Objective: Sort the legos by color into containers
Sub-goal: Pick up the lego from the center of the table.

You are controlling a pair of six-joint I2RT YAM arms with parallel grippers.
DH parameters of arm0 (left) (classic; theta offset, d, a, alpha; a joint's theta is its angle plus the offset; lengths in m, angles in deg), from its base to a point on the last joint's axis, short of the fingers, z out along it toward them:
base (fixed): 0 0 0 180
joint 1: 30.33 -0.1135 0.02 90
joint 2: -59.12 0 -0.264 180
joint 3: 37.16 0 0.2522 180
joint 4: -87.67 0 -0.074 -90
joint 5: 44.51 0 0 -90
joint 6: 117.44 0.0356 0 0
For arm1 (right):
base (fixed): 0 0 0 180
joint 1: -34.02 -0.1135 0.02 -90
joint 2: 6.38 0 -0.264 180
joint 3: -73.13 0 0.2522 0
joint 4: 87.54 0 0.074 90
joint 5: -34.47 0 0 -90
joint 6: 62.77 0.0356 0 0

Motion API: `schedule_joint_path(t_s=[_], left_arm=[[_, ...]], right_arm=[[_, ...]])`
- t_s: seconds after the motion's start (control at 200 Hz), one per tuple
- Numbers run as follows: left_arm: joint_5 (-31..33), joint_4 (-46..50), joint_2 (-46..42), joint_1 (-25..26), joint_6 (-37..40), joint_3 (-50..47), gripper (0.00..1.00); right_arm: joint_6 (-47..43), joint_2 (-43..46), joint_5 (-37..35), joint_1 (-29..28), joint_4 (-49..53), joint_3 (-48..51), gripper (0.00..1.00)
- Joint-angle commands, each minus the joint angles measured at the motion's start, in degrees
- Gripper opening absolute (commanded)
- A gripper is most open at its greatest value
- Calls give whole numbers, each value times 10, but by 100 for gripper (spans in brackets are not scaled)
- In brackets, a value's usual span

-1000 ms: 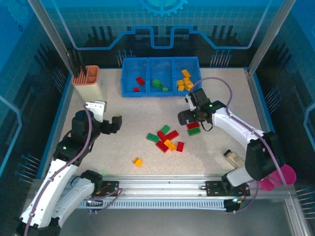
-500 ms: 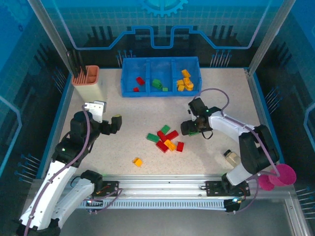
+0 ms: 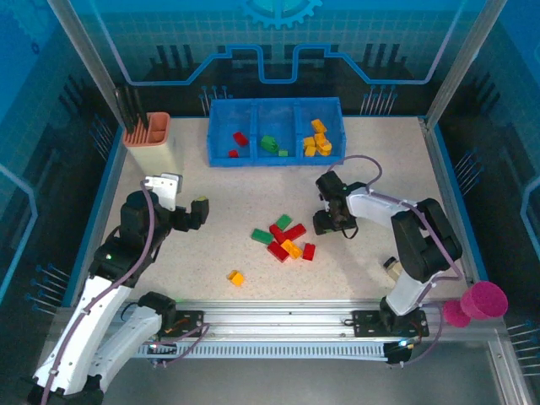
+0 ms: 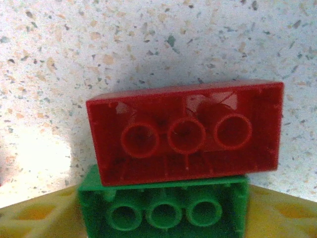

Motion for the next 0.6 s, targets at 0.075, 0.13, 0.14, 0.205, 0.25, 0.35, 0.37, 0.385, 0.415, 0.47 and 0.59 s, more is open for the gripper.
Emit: schedule_joint_path(t_s=[0.075,0.13,0.14,0.205,0.25,0.35,0.37,0.385,0.415,0.47,0.59], left_arm=[[-6,-10,-9,3,-1,4,99],[-6,-11,-10,3,-1,3,99],[-7,-11,-11,3,-1,2,99],[-7,-13,-12,4,-1,1,100],[-6,-15,-12,4,0,-2,99],[-5,-18,-12,3,0,-3,99],[-5,-18,-11,3,0,-3,100],[-4,-18,-11,4,1,-4,100],[-4,-18,-11,3,0,-4,100],[-4,-18,-12,3,0,-6,99],[-6,-19,-11,4,-2,-7,99]], right_arm=[[2,-12,-15,-13,38,-29,54],[-3,-1,-18,-16,53,-36,50],[-3,2,-18,-17,57,-38,50],[-11,24,-21,-25,85,-56,48],[-17,43,-21,-33,100,-74,47],[-42,67,-12,-49,115,-136,46],[-52,67,-11,-53,115,-152,46],[-58,65,-11,-56,114,-164,46],[-72,59,-12,-61,109,-188,47],[-104,38,-14,-69,91,-232,49],[-221,-31,-24,-82,17,-321,48]])
